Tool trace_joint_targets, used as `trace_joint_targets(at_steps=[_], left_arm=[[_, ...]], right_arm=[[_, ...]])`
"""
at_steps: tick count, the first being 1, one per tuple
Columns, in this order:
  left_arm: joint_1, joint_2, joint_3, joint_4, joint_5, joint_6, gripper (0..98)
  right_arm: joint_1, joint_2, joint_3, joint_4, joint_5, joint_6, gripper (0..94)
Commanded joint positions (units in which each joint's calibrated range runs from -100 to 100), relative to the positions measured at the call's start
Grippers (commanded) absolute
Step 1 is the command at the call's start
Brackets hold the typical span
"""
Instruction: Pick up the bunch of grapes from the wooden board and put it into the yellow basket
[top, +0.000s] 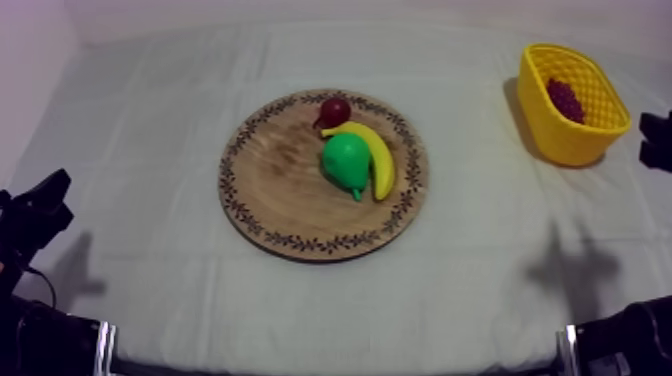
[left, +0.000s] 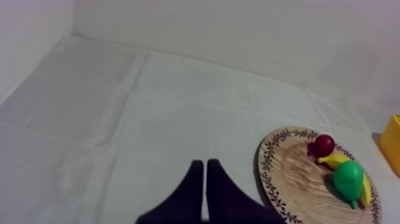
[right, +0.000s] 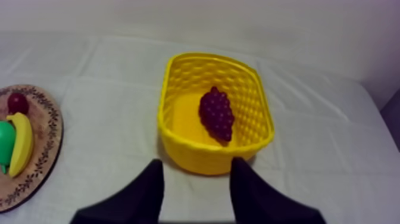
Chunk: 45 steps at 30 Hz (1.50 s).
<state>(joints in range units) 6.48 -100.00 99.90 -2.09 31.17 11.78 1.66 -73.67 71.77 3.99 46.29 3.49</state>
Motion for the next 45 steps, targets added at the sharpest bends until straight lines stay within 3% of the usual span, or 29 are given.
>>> trace_joint_targets(at_steps=[1, 10, 20, 27, 34, 39, 41, 45], left_arm=[[0.0, 0.0, 0.0, -0.04, 0.0, 0.0, 0.1], [0.0, 0.0, 0.0, -0.04, 0.0, 0.1, 0.1], [0.0, 0.0, 0.0, -0.04, 0.0, 0.1, 0.1], [0.0, 0.0, 0.0, -0.04, 0.0, 0.0, 0.1], [0.0, 0.0, 0.0, -0.04, 0.0, 0.1, 0.1], [0.0, 0.0, 0.0, -0.04, 0.0, 0.1, 0.1], [0.0, 0.0, 0.0, -0.04, 0.0, 0.1, 0.1], [0.0, 0.0, 0.0, -0.04, 0.0, 0.1, 0.1]], right_arm=[[-1.2, -6.4, 3.3, 0.1, 1.0, -0.3, 30.0], [-2.3, -16.7, 15.8, 0.2, 0.0, -0.1, 13.9], [-0.1, -21.7, 26.7, -2.5, -10.4, 1.9, 1.9], [0.5, -22.0, 28.0, -4.4, -14.1, -0.4, 0.5], [0.7, -22.0, 28.1, -6.0, -14.4, 0.0, 0.3], [0.7, -22.0, 28.1, -5.7, -12.9, -4.1, 0.3], [0.7, -22.0, 28.1, -5.6, -12.3, -3.1, 0.3], [0.7, -22.0, 28.1, -5.5, -11.9, 2.6, 0.3]])
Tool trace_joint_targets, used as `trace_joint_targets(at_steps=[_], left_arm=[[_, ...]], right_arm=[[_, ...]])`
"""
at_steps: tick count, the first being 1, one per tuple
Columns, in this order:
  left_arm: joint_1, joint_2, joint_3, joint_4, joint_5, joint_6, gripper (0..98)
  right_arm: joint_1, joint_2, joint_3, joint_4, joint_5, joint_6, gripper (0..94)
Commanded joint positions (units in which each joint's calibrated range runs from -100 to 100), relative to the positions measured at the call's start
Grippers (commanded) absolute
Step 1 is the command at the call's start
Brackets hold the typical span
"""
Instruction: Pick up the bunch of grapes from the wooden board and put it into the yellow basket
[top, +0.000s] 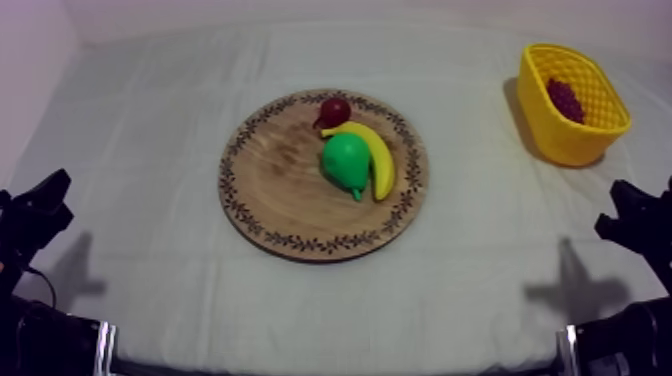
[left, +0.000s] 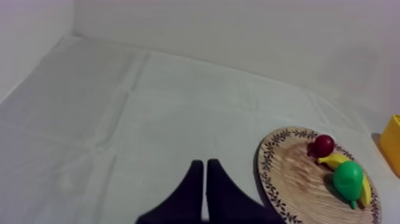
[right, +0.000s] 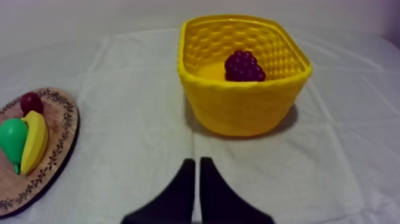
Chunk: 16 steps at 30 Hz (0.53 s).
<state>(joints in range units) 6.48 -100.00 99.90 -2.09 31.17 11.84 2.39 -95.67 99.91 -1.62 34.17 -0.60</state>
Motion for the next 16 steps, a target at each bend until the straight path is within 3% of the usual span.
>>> trace_joint_targets(at_steps=[1, 6, 16], left_arm=[[0.0, 0.0, 0.0, -0.04, 0.0, 0.0, 0.1], [0.0, 0.0, 0.0, -0.04, 0.0, 0.0, 0.1], [0.0, 0.0, 0.0, -0.04, 0.0, 0.0, 0.1]], right_arm=[[0.0, 0.0, -0.1, 0.2, 0.3, 8.1, 0.3], [0.0, 0.0, -0.1, 0.2, 0.3, 11.7, 0.3], [0.0, 0.0, -0.1, 0.2, 0.3, 12.1, 0.3]])
